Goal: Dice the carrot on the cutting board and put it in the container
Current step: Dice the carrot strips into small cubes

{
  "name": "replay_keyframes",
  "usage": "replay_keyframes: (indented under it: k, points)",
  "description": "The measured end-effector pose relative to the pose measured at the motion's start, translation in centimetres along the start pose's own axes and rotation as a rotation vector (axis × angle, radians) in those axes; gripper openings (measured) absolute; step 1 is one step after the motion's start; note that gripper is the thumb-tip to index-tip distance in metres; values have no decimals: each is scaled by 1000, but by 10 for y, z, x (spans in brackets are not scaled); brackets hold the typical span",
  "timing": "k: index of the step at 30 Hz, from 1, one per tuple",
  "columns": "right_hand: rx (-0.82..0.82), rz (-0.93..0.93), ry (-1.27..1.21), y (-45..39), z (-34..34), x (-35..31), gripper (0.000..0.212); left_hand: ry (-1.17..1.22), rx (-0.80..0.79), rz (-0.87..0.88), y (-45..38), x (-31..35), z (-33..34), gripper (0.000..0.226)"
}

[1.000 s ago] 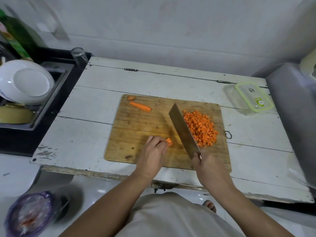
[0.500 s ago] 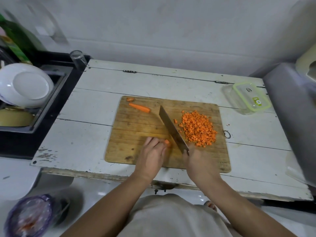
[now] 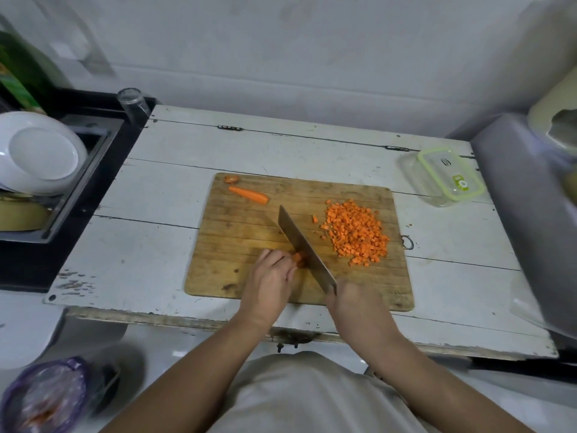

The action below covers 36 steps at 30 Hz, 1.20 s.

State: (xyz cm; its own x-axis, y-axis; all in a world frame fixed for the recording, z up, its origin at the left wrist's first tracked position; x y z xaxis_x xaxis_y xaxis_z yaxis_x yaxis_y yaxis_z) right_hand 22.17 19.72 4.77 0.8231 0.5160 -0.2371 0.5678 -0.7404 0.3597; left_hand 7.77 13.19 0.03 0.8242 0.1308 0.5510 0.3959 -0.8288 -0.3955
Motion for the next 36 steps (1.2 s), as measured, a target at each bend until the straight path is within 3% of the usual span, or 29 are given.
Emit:
replay_keyframes:
  k: [7, 13, 20, 26, 31, 36]
  points:
    - [74, 106, -204, -8, -19, 31, 25, -36, -71, 68, 9, -3, -1, 36]
    - [-27, 6, -128, 21, -4, 26, 30, -36, -36, 87, 9, 2, -5, 26]
    - [11, -15, 16, -2, -1, -2, 23, -18, -46, 95, 6, 1, -3, 24]
    - [44, 44, -158, -14, -14, 10, 22, -14, -110, 77, 19, -7, -1, 53]
    - [23, -29, -103, 13, -12, 23, 24, -38, -69, 70, 16, -5, -5, 28]
    - [-15, -30, -77, 22, 3, 16, 24, -56, -86, 68, 15, -3, -6, 31]
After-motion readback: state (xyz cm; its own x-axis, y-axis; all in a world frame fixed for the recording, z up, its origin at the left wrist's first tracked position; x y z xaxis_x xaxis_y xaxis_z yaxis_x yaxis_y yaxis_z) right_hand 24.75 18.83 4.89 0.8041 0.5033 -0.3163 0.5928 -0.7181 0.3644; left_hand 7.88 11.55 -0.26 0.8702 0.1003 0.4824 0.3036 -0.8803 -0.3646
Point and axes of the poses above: each hand's wrist, its own y-axis away from the middle knuckle, its own z-axis out of the palm, x = y × z, the point moved 8 cm from there along -y, towards the middle knuckle, and after that the axes turned 3 degrees about z, right-handed, at the moved point
